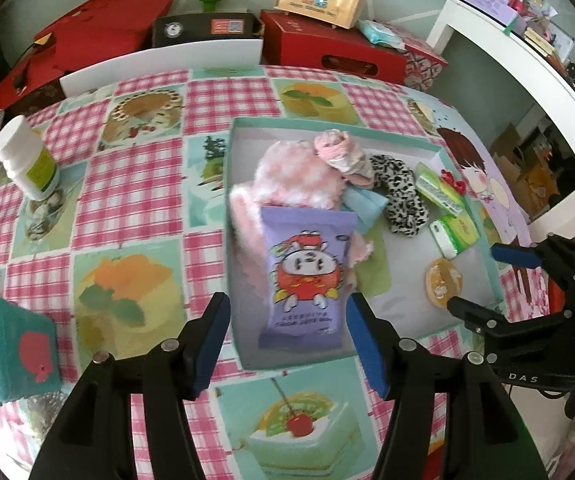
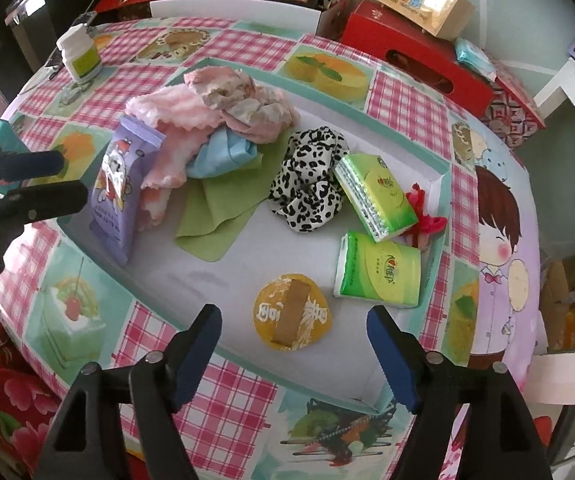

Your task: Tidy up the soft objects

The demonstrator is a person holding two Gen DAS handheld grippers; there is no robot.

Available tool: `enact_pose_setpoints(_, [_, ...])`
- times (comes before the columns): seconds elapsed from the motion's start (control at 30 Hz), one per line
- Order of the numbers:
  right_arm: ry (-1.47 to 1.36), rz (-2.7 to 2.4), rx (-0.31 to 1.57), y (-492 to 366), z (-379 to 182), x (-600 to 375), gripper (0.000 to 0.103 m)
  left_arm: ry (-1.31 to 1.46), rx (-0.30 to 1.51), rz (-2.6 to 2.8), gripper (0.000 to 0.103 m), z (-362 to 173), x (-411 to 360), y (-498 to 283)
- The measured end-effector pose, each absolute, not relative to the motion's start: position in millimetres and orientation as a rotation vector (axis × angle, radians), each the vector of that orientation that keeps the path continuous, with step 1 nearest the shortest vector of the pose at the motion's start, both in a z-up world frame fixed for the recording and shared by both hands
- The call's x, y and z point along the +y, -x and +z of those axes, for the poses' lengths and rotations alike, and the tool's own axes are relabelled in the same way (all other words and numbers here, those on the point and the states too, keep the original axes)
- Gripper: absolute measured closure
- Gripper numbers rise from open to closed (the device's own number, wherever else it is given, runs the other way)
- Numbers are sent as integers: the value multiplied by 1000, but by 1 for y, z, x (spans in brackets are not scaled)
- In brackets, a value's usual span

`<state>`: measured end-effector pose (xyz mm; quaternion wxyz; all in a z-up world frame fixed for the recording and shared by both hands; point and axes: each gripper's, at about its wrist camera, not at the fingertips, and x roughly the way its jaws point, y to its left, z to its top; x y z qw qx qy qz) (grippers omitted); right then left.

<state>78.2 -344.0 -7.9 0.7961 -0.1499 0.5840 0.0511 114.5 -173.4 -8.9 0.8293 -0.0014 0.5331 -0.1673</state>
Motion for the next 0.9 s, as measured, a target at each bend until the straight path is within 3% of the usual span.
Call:
enact_pose_setpoints(0.07, [322, 92, 1237, -77, -6, -342, 12, -6, 1124, -329, 17, -8, -168, -113])
enact_pose_setpoints(0.13, [301, 77, 1214, -77, -3, -340, 0, -29, 1098, -288, 10, -6, -163, -110])
enact_pose_setpoints(0.9, [65, -31, 1135, -28, 5, -305, 0, -77, 1058, -119, 10, -5, -100, -64])
